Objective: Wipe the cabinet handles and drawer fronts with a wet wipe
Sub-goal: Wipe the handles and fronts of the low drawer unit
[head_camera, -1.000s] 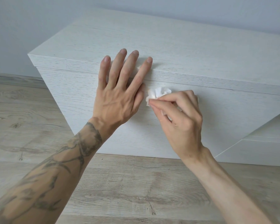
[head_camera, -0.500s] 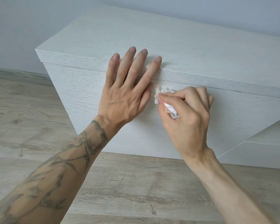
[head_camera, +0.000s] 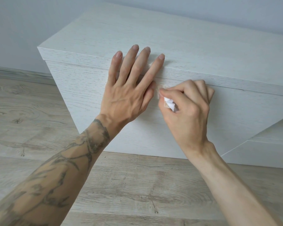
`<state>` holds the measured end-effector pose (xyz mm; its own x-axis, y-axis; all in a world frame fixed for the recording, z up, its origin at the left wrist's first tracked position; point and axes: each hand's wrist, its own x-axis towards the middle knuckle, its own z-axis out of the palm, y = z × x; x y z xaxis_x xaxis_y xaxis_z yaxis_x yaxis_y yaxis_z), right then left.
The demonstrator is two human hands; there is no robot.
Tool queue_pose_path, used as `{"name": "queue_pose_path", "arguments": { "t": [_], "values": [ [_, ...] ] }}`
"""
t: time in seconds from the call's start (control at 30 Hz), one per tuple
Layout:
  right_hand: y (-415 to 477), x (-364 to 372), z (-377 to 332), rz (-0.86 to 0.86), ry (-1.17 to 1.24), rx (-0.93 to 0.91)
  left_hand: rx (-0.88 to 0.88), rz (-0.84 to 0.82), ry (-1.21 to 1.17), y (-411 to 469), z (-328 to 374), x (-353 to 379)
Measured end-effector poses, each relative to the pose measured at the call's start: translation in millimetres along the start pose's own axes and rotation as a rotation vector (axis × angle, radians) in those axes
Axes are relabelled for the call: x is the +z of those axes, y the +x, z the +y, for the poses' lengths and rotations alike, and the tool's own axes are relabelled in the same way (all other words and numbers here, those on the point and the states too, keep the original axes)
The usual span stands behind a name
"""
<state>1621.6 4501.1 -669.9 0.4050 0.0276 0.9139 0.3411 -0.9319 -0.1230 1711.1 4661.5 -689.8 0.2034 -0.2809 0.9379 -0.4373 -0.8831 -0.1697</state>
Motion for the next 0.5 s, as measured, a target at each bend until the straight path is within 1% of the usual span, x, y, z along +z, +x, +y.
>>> {"name": "queue_pose_path", "arguments": {
  "t": [0.1, 0.27, 0.4, 0.5],
  "values": [
    [-7, -7, 0, 0.02, 0.013, -0.01, 0.004, -0.007, 0.005, 0, 0, -2],
    [5, 4, 1, -0.002, -0.006, -0.027, -0.006, -0.003, 0.004, 0, 1, -1],
    [-13, -16, 16, 0.023, 0.031, -0.117, 0.012, -0.023, 0.015, 0, -1, -3],
    [-23, -33, 39, 0.032, 0.087, -0.098, 0.011, -0.019, 0.02, 0, 0, -3]
  ]
}}
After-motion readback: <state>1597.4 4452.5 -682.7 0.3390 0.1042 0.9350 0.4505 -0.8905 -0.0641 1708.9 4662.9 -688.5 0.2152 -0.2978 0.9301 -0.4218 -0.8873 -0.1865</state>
